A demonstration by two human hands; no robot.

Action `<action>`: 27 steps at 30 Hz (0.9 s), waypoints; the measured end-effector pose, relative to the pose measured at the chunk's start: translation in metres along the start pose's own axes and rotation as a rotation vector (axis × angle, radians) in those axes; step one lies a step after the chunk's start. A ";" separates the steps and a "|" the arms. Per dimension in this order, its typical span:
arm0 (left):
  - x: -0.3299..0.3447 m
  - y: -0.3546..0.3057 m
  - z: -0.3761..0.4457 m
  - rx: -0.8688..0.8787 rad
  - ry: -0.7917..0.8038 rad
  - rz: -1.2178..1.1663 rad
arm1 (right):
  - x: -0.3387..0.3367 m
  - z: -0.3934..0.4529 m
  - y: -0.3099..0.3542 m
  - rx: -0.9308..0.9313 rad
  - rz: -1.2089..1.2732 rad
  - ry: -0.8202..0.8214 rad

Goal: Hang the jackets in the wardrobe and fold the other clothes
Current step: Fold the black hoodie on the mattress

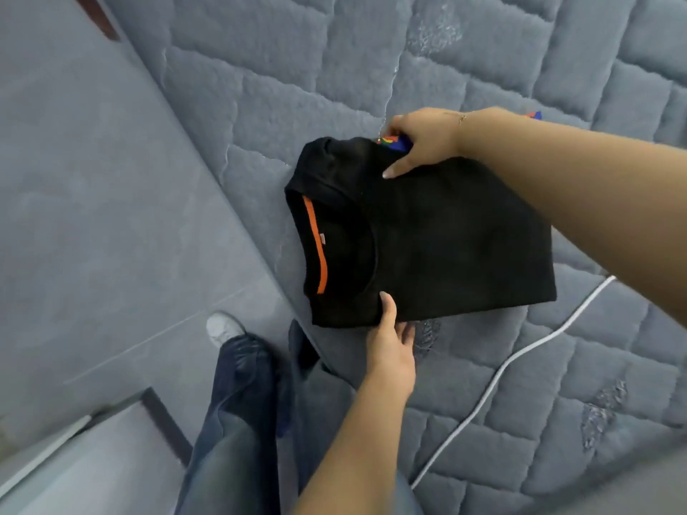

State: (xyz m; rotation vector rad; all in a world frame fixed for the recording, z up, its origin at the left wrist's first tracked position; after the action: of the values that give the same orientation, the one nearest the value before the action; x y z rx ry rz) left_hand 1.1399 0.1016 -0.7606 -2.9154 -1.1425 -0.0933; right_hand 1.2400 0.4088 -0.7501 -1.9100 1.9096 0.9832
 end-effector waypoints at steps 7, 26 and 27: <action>-0.053 -0.157 -0.023 0.607 -0.119 0.181 | 0.040 -0.029 -0.010 0.204 0.693 0.037; -0.111 -0.321 -0.144 0.750 0.191 0.407 | 0.023 -0.110 0.166 0.092 1.584 -0.020; -0.122 -0.343 -0.169 0.785 0.204 0.401 | 0.005 -0.110 0.197 0.053 1.591 -0.022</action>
State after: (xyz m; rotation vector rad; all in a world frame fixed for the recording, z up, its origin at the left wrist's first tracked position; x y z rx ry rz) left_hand 0.8091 0.2658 -0.6034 -2.2862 -0.4012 0.0516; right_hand 1.0810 0.3175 -0.6193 0.0554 3.2097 1.1062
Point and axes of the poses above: each hand's wrist, its own z-axis towards the middle knuckle, its own x-axis out of the palm, y = z × x, the point moved 8 cm from there along z, towards the middle knuckle, and after that the axes turned 2 degrees about -y, right-handed, at the moved point
